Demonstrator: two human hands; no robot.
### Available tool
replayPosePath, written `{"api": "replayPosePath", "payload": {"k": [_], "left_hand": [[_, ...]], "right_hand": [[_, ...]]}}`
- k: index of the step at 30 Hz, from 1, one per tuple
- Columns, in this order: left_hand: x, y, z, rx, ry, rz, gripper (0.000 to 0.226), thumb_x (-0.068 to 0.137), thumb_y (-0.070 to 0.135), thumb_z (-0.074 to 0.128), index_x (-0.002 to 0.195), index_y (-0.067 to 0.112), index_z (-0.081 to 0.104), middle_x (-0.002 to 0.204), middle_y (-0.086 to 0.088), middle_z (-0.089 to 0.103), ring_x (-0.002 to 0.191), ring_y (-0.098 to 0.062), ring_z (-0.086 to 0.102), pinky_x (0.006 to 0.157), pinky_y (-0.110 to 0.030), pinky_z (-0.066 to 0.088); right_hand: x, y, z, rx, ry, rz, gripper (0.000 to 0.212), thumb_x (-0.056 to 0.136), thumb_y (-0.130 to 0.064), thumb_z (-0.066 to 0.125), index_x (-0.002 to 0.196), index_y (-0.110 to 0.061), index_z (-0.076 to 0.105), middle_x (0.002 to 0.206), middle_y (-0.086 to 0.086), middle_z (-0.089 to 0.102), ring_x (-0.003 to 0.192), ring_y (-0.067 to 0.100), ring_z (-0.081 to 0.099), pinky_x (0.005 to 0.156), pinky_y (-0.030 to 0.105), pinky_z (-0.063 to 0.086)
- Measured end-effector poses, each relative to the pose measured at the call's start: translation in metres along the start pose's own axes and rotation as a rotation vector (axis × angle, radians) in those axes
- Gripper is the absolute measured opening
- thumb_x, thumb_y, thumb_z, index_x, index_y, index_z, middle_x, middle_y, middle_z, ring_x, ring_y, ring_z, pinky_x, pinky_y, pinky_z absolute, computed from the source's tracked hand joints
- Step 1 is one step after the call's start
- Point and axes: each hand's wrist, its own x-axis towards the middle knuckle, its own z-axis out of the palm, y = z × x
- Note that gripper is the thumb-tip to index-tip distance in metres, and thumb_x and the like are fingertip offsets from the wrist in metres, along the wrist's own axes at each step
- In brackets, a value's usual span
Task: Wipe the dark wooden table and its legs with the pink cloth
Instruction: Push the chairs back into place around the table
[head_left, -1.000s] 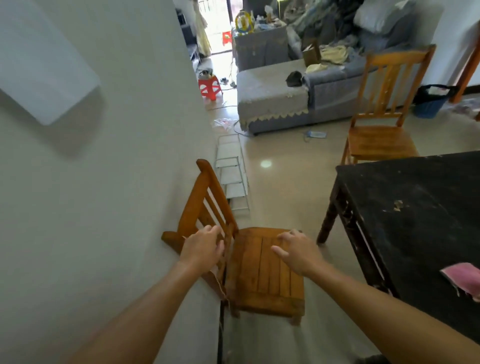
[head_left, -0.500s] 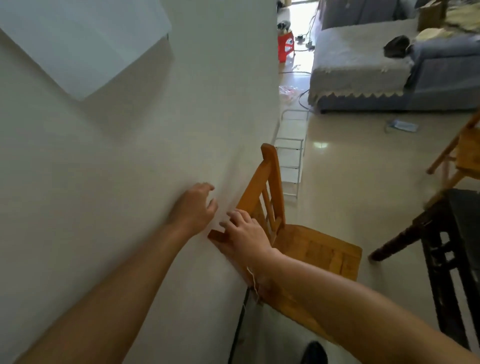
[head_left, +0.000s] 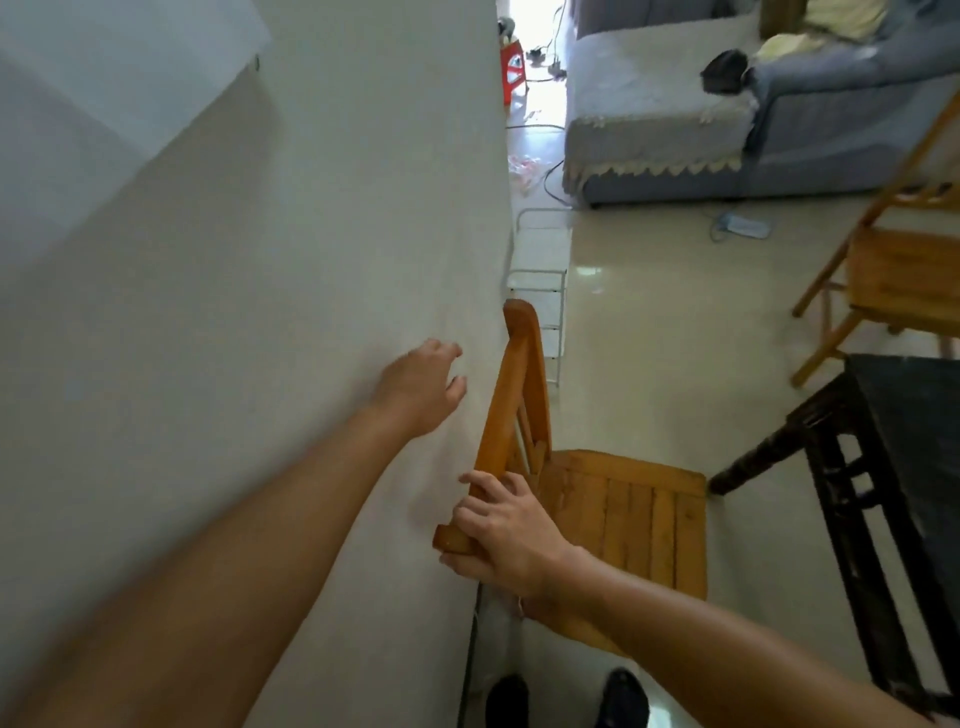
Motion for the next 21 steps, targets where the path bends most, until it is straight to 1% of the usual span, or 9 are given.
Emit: {"api": "replayPosePath", "payload": {"k": [3,5,7,9,12,15,16,18,21], "left_hand": [[0.012,0.018,0.018,0.045,-0.025,0.163,0.040,0.099,0.034,0.046,0.134,0.016,0.049,0.129,-0.005,0.054,0.113,-0.023,0.055,0.090,-0.036,0.049],[0.013,0.028,0.032,0.093,-0.034,0.325,0.040,0.100,0.038,0.043,0.134,0.017,0.048,0.133,-0.005,0.050,0.120,-0.022,0.049,0.097,-0.037,0.046],[0.013,0.037,0.049,0.183,-0.070,0.491,0.044,0.100,0.042,0.039,0.136,0.018,0.047,0.143,-0.008,0.042,0.133,-0.025,0.038,0.109,-0.040,0.035],[0.011,0.044,0.067,0.219,-0.120,0.589,0.049,0.100,0.049,0.034,0.140,0.022,0.044,0.152,-0.009,0.032,0.143,-0.028,0.023,0.116,-0.043,0.020],[0.000,0.056,0.094,0.217,-0.191,0.620,0.059,0.098,0.059,0.021,0.139,0.025,0.047,0.158,-0.008,0.024,0.148,-0.028,0.007,0.119,-0.046,0.006],[-0.017,0.069,0.112,0.220,-0.199,0.663,0.074,0.092,0.062,0.004,0.133,0.025,0.053,0.156,-0.010,0.028,0.148,-0.028,0.006,0.120,-0.045,0.000],[-0.019,0.071,0.114,0.202,-0.184,0.671,0.075,0.091,0.061,0.002,0.131,0.024,0.055,0.155,-0.011,0.031,0.148,-0.028,0.009,0.120,-0.044,0.000],[-0.021,0.071,0.116,0.165,-0.138,0.670,0.071,0.094,0.057,0.005,0.124,0.022,0.059,0.150,-0.011,0.038,0.147,-0.028,0.015,0.121,-0.045,0.004],[-0.021,0.065,0.122,0.156,-0.082,0.678,0.060,0.097,0.050,0.014,0.112,0.021,0.065,0.142,-0.011,0.048,0.143,-0.029,0.025,0.120,-0.045,0.010]], "right_hand": [[-0.023,0.006,-0.007,-0.037,-0.052,0.008,0.048,0.093,-0.063,0.039,0.110,-0.025,0.063,0.125,-0.007,0.062,0.142,0.021,0.028,0.111,0.055,0.028],[-0.043,0.006,-0.008,-0.034,-0.035,0.009,0.044,0.092,-0.063,0.043,0.104,-0.026,0.065,0.119,-0.010,0.064,0.141,0.018,0.029,0.111,0.050,0.028],[-0.064,0.006,-0.009,-0.024,-0.004,0.012,0.038,0.090,-0.061,0.048,0.095,-0.028,0.065,0.110,-0.012,0.067,0.137,0.016,0.034,0.109,0.047,0.031],[-0.084,0.005,-0.012,-0.021,-0.025,0.043,0.036,0.088,-0.061,0.051,0.093,-0.027,0.064,0.109,-0.010,0.067,0.135,0.016,0.038,0.108,0.044,0.031],[-0.117,-0.004,-0.014,0.030,-0.058,0.114,0.039,0.089,-0.061,0.048,0.091,-0.026,0.062,0.109,-0.007,0.067,0.136,0.017,0.038,0.111,0.043,0.028],[-0.146,-0.022,-0.015,0.156,-0.040,0.187,0.049,0.092,-0.064,0.038,0.084,-0.024,0.064,0.101,-0.007,0.070,0.135,0.012,0.040,0.112,0.040,0.029],[-0.150,-0.029,-0.016,0.173,-0.001,0.219,0.047,0.093,-0.062,0.040,0.082,-0.024,0.065,0.099,-0.009,0.070,0.132,0.009,0.042,0.110,0.039,0.032],[-0.153,-0.042,-0.012,0.140,0.110,0.275,0.033,0.091,-0.054,0.050,0.082,-0.026,0.066,0.101,-0.012,0.068,0.129,0.007,0.045,0.104,0.038,0.041],[-0.152,-0.054,0.004,0.064,0.211,0.297,0.017,0.088,-0.041,0.055,0.085,-0.028,0.066,0.108,-0.012,0.066,0.130,0.007,0.045,0.099,0.036,0.045]]}}
